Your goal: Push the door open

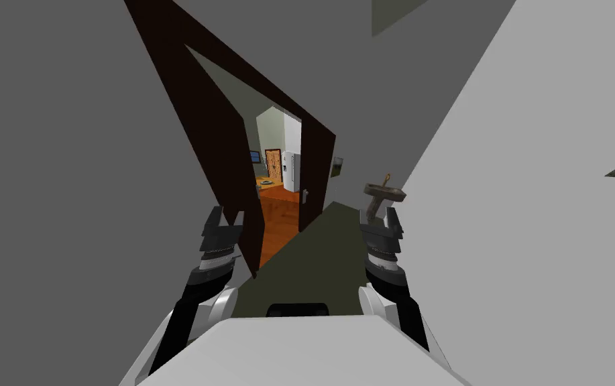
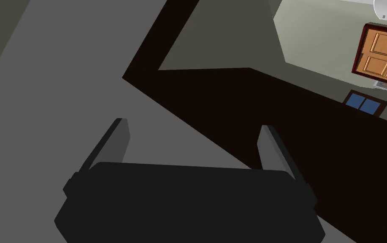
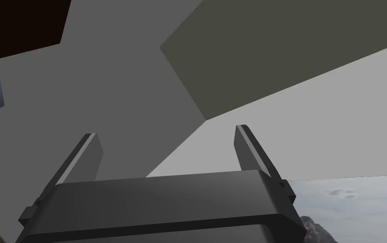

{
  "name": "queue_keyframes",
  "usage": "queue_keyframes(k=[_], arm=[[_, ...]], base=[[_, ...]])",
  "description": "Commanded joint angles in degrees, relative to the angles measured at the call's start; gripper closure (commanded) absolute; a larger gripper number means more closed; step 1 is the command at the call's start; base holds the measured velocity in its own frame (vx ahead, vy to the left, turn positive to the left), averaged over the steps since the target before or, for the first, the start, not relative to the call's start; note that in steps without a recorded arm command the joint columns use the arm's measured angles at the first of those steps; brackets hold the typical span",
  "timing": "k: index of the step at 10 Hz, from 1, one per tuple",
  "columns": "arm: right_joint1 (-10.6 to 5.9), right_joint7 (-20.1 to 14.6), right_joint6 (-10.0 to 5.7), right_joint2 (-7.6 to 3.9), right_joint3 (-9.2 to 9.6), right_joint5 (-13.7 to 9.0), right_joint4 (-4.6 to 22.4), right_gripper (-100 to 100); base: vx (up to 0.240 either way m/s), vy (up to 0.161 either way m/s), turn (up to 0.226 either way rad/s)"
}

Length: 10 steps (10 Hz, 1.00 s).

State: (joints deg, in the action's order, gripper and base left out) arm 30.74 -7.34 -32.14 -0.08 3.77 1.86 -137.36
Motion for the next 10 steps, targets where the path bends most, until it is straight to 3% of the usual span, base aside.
queue_keyframes(k=[1,10], arm=[[-0.05,0.2,0.05,-0.39,-0.52,-0.5,0.8,-100],[-0.47,2.1,0.53,-3.07,-5.17,-5.2,7.5,-100]], base=[[0.061,0.072,0.239],[0.043,-0.082,0.297]])
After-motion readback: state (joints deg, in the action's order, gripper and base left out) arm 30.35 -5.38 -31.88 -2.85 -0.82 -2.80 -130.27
